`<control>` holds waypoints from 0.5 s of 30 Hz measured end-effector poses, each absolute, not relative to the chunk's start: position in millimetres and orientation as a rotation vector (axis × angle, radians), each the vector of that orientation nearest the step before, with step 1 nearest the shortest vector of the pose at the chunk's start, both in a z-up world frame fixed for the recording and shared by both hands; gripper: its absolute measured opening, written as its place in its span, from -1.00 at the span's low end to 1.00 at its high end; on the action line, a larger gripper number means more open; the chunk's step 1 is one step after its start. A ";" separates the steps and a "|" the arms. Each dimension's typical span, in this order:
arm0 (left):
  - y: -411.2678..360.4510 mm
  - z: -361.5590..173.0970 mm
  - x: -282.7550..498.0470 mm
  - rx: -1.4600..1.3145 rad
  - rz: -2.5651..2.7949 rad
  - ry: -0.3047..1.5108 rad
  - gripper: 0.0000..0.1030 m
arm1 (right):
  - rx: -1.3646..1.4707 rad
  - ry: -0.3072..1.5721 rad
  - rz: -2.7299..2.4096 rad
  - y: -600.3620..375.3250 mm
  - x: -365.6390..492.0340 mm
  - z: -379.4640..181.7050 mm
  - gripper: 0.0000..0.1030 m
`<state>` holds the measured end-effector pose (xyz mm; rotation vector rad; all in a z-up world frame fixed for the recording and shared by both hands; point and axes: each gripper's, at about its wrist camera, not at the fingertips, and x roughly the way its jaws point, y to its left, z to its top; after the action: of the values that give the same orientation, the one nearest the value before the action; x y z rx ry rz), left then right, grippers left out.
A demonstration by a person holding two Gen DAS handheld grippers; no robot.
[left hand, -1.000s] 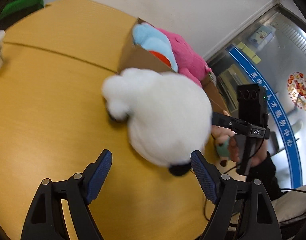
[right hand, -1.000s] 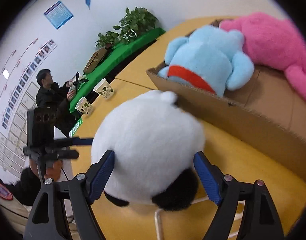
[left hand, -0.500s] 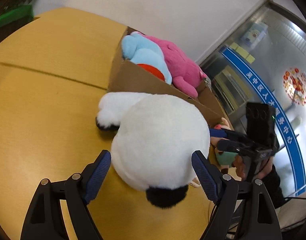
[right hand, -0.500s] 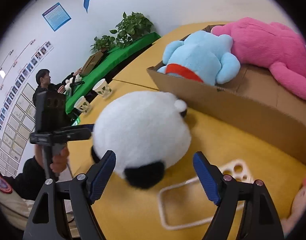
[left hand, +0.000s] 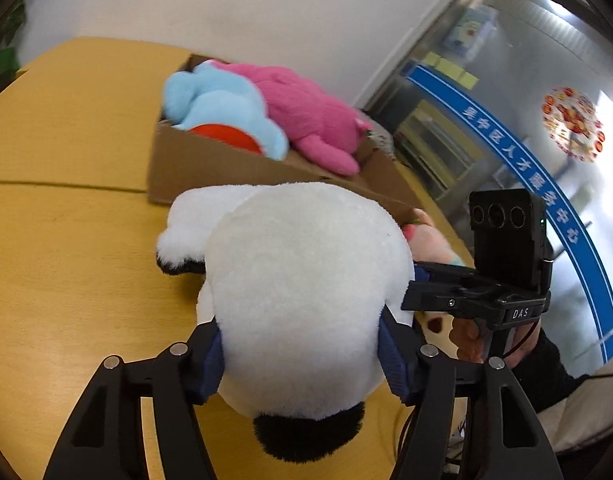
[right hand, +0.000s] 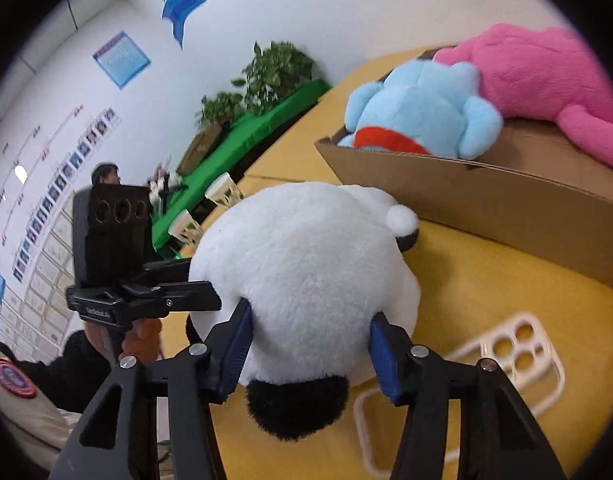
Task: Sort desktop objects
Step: 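Close both grippers on the white plush's body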
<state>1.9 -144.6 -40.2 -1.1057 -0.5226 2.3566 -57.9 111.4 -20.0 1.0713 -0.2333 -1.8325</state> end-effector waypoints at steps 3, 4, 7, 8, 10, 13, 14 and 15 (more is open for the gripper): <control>-139.5 -57.3 -6.3 -1.135 2.337 -0.522 0.80 | 1.157 -0.209 -1.859 118.7 -51.9 -41.0 0.29; -137.9 -63.3 -9.1 -1.146 2.331 -0.522 0.83 | 1.159 -0.215 -1.863 120.5 -51.0 -42.7 0.35; -144.7 -56.6 -7.3 -1.117 2.365 -0.520 0.88 | 1.142 -0.211 -1.886 123.8 -48.9 -41.3 0.47; -146.5 -55.9 -8.3 -1.118 2.371 -0.519 0.91 | 1.131 -0.192 -1.900 123.8 -50.3 -38.1 0.51; -148.3 -57.5 -10.7 -1.122 2.364 -0.522 0.95 | 1.109 -0.154 -1.927 123.8 -53.6 -31.7 0.51; -146.5 -65.4 -14.6 -1.120 2.309 -0.541 0.69 | 1.131 -0.172 -1.863 113.6 -61.0 -39.1 0.51; -144.9 -65.5 -13.9 -1.113 2.318 -0.536 0.67 | 1.138 -0.178 -1.844 108.2 -60.7 -43.3 0.51; -143.9 -64.6 -12.7 -1.111 2.328 -0.529 0.56 | 1.146 -0.183 -1.828 102.9 -60.2 -47.6 0.43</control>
<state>-12.7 -143.9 -64.6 -1.1111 -0.5287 2.3284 -60.2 102.9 -47.6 1.1459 -0.1827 -1.8276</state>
